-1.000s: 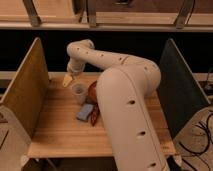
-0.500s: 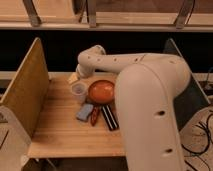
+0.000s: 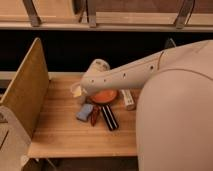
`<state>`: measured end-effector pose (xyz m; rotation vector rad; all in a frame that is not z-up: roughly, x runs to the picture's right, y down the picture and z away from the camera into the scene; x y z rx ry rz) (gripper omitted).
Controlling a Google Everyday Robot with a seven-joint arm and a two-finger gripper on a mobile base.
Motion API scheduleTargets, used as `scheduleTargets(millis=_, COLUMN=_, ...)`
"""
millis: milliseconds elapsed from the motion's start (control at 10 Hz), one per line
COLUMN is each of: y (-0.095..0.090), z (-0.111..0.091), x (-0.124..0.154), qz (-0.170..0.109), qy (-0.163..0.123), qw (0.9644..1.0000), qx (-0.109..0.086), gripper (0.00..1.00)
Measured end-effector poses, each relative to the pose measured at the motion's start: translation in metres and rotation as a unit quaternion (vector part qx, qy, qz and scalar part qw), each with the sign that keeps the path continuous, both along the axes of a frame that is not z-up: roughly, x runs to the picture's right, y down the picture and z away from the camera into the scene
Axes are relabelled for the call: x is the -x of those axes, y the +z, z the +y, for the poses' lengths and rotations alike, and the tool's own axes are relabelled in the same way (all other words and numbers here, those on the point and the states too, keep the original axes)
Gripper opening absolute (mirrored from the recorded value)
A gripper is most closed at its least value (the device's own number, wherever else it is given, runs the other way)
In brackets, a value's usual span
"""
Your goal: Drag the pepper across the table
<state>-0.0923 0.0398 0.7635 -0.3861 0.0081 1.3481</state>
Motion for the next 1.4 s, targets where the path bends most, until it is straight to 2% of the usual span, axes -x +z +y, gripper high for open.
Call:
scheduleTargets(millis=200, y=-0.019, z=0.029, x=-0.003, qz=0.014, qy=-0.01, qw=0.9998, qx=0.009, gripper=0.8)
scheduleTargets(millis=300, y=-0.023, z=0.035, x=-0.006, qz=0.017, qy=-0.011, qw=0.9997, qx=0.01, gripper=0.8)
scheduleTargets(millis=600, y=-0.023, z=0.037, x=-0.005, qz=0.018, qy=-0.013, qw=0.9997, qx=0.012, gripper=0.8)
scheduleTargets(millis=800, y=-0.012, z=0.048, x=-0.003, qz=0.019, qy=-0.01, qw=0.9993, qx=0.03, gripper=0.8)
scheduleTargets(millis=900, y=-0.001, z=0.061, x=0.002, qz=0.016, qy=-0.006, qw=0.9985, qx=0.053, gripper=0.8)
scheduleTargets(millis=1100, y=0.015, z=0.076, x=0.005, qz=0.01, qy=0.005, qw=0.9967, qx=0.08, gripper=0.8)
scheduleTargets(millis=1400, y=0.033, z=0.092, x=0.009, qz=-0.005, qy=0.025, qw=0.9935, qx=0.111, gripper=0.8)
